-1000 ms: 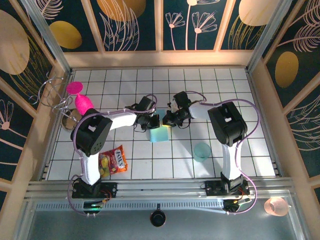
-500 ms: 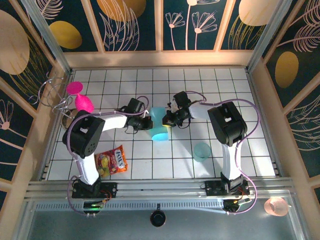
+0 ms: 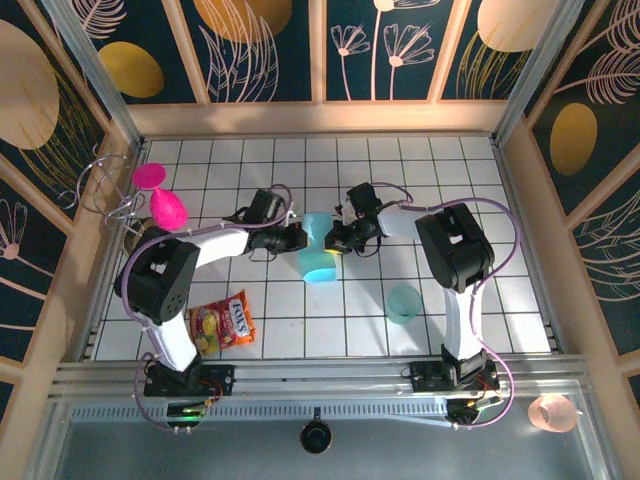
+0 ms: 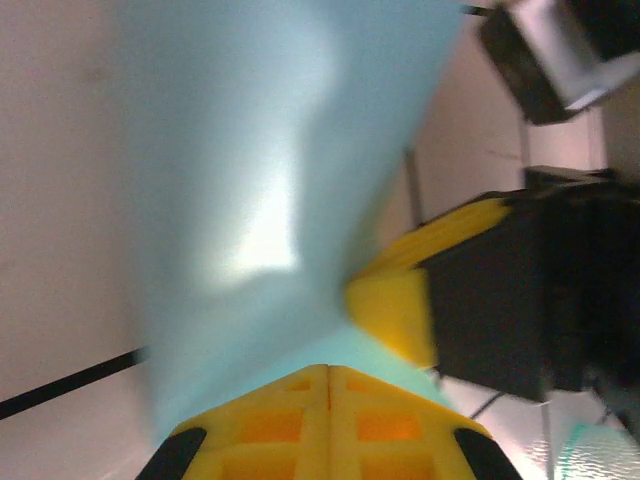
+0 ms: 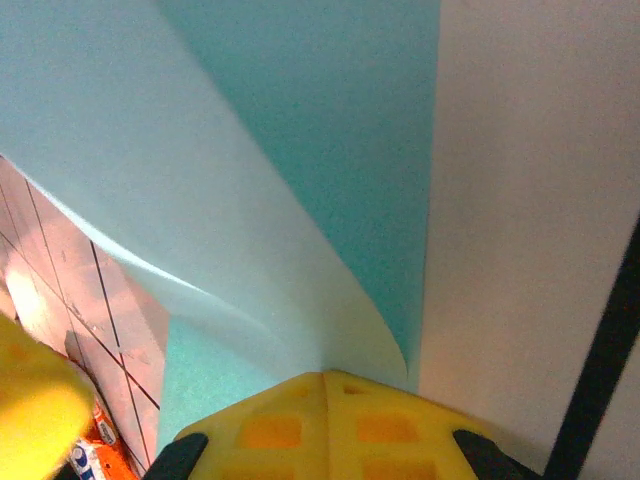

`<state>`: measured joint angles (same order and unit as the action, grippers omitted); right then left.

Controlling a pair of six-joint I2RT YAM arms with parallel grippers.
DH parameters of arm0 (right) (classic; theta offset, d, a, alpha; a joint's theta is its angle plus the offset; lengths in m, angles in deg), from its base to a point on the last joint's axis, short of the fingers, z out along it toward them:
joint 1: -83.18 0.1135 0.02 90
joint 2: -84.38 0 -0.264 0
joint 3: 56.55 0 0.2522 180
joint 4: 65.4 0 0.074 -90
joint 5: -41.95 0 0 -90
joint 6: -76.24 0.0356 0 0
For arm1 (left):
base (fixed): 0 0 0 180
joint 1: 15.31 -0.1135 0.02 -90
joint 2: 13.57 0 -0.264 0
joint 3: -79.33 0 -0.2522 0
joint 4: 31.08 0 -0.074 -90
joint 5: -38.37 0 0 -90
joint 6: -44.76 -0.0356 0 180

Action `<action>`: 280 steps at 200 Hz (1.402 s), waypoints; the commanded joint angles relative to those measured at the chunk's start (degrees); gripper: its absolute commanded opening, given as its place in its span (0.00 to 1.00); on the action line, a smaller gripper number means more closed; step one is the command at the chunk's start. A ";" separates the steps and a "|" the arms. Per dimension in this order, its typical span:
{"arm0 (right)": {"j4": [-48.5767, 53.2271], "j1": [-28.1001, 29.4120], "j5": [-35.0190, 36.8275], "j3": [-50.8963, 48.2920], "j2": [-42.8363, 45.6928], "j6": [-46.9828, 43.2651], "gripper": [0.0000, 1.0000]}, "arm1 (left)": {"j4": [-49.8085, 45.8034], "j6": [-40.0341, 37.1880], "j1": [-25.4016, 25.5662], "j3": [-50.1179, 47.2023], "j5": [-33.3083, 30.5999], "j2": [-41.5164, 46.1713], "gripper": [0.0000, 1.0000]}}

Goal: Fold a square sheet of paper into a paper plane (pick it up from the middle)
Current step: First fold the square sheet of paper in half at the center of the table.

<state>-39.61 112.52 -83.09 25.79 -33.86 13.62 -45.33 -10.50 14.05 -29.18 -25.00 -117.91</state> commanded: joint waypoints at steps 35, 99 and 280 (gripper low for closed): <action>6.96 -0.32 22.17 -6.44 -12.10 0.05 0.00 | 1.45 0.79 -0.58 2.28 -0.48 -7.05 0.00; 6.43 -0.51 22.19 -6.83 -12.19 -0.04 0.00 | 0.34 -1.43 -9.58 -4.88 -3.57 -2.07 0.00; 6.16 -1.13 23.13 -7.91 -12.29 -0.55 0.00 | 11.96 4.32 -11.98 -5.41 1.04 -9.75 0.00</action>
<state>-43.19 112.48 -83.55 24.92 -34.18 13.77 -31.15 -4.25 6.47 -30.77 -19.64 -127.35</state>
